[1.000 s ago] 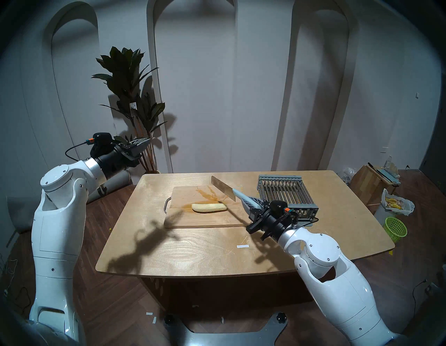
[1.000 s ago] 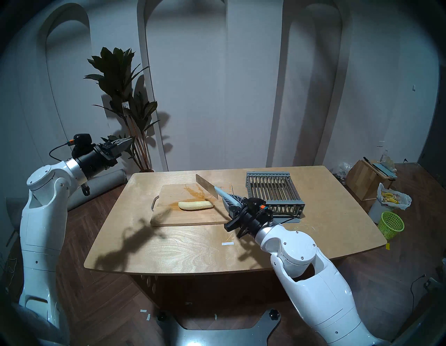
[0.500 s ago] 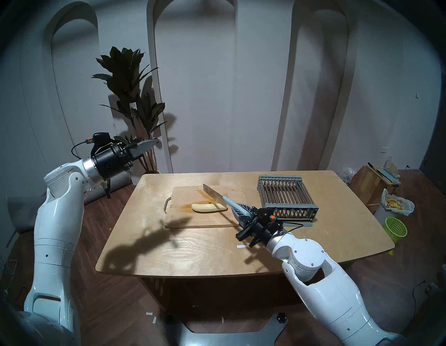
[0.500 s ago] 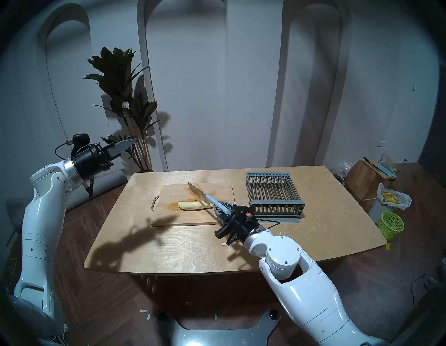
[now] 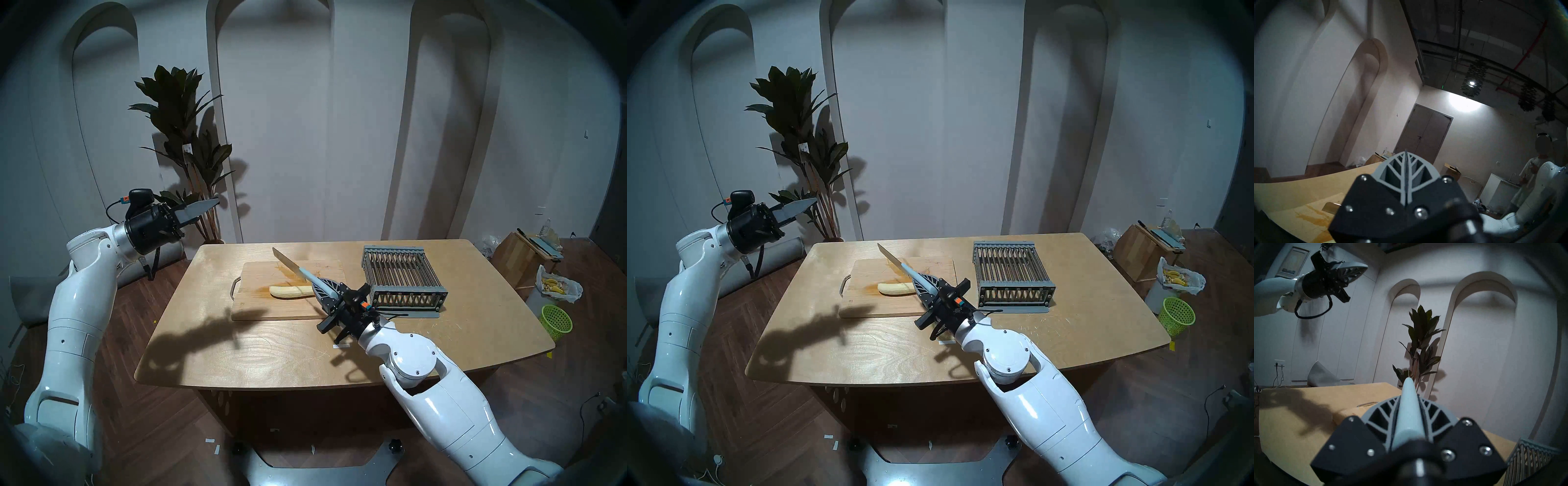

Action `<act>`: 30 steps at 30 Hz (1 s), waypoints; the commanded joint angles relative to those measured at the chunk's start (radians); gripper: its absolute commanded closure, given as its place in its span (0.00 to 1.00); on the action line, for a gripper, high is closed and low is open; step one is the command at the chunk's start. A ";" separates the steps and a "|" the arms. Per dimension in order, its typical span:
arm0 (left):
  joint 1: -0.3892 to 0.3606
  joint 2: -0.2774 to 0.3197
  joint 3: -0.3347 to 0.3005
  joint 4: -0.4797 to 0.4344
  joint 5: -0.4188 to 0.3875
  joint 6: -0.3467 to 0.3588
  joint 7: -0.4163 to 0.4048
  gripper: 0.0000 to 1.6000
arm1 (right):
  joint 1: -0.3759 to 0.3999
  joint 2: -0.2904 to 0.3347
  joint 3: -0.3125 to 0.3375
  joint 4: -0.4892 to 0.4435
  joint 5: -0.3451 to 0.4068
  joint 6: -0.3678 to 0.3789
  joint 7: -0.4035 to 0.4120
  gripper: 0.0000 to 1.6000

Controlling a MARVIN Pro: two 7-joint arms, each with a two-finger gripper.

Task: Cut the banana into four pieces on the cutting board

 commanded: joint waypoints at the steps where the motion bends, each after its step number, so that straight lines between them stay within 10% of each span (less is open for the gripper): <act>1: -0.099 -0.011 0.050 0.013 -0.016 -0.023 -0.099 1.00 | 0.044 -0.041 -0.013 0.026 -0.029 -0.089 -0.026 1.00; 19: -0.182 -0.035 0.237 0.078 0.006 -0.068 -0.125 1.00 | 0.067 -0.075 -0.029 0.129 -0.063 -0.196 -0.082 1.00; 30: -0.184 -0.028 0.260 0.096 0.026 -0.082 -0.078 1.00 | 0.010 -0.139 0.019 0.082 0.187 -0.075 -0.077 1.00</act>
